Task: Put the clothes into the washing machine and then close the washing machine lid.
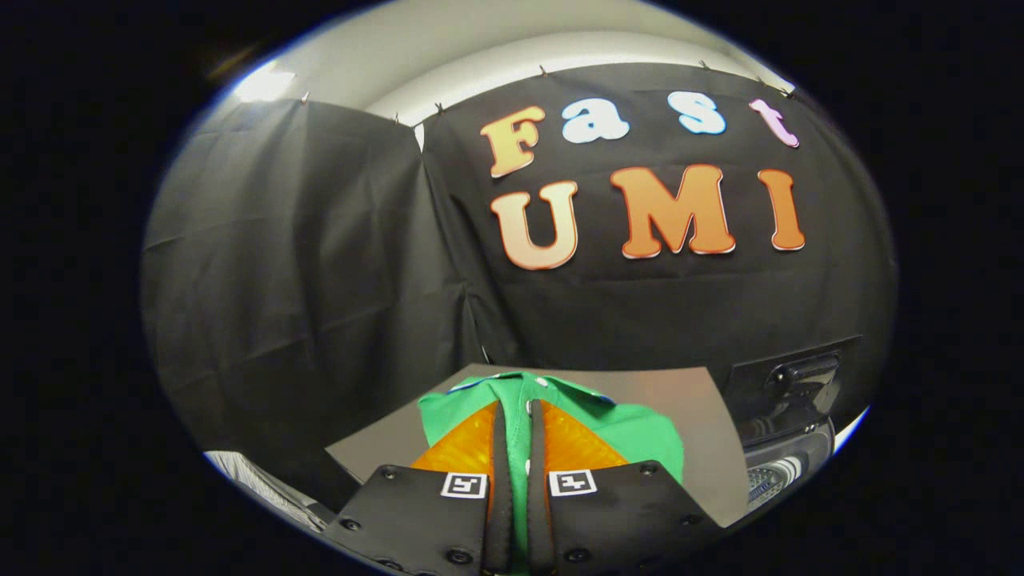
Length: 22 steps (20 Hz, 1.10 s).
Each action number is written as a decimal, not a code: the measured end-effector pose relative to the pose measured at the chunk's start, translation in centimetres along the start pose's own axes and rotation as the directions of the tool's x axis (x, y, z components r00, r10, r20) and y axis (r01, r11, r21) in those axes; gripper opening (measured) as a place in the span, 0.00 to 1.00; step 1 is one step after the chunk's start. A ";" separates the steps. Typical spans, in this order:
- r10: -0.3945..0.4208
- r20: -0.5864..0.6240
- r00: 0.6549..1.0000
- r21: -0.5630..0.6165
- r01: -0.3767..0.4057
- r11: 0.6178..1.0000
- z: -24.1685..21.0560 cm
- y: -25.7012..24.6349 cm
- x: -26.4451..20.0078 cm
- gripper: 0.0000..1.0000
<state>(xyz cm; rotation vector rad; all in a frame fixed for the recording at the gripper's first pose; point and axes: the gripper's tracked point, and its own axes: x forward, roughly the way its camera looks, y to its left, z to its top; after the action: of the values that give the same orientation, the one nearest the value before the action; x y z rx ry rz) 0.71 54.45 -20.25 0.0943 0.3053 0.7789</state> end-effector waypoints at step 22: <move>-0.279 0.113 0.954 0.011 0.279 0.960 7.3 -33.5 -9.6 0.15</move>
<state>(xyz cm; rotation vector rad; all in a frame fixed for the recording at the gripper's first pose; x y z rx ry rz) 19.14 24.10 -17.60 0.0876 0.2022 0.4910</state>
